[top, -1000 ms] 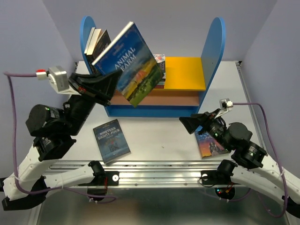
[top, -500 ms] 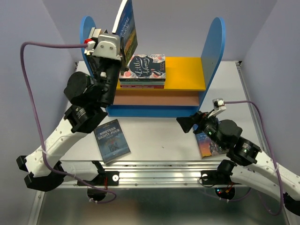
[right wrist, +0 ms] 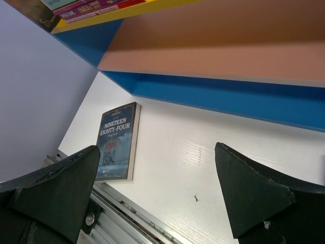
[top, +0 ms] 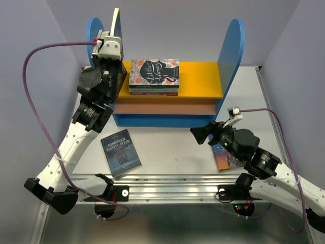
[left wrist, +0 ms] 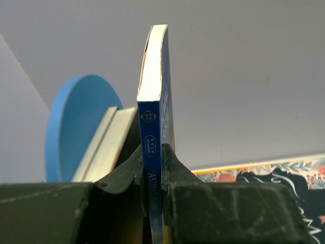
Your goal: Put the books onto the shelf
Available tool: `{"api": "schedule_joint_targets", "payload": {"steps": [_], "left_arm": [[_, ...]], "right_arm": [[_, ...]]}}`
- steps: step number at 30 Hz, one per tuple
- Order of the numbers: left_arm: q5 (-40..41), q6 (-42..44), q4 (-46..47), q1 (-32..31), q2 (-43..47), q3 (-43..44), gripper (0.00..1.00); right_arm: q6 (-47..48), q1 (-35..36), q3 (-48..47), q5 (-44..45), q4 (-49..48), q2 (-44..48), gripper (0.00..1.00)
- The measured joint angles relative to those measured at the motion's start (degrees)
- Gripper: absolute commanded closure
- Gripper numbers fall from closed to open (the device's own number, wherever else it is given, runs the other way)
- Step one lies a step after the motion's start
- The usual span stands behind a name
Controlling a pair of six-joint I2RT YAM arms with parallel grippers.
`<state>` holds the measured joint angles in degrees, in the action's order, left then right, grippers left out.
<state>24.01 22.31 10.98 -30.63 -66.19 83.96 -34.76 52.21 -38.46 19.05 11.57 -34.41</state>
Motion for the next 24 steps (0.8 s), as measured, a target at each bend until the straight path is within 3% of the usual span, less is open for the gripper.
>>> {"api": "schedule_joint_targets", "payload": {"steps": [6,24], "left_arm": [[-3.28,-3.15,-0.39,3.48,-0.2,-6.8,1.0],[-2.32,-8.76,-0.07,3.76,1.49,-12.24,1.0]], "right_arm": [[0.11,0.0,0.0,0.0,0.0,-0.66,0.0],[0.74,0.0,-0.02,-0.87,0.02,-3.93,0.0]]}}
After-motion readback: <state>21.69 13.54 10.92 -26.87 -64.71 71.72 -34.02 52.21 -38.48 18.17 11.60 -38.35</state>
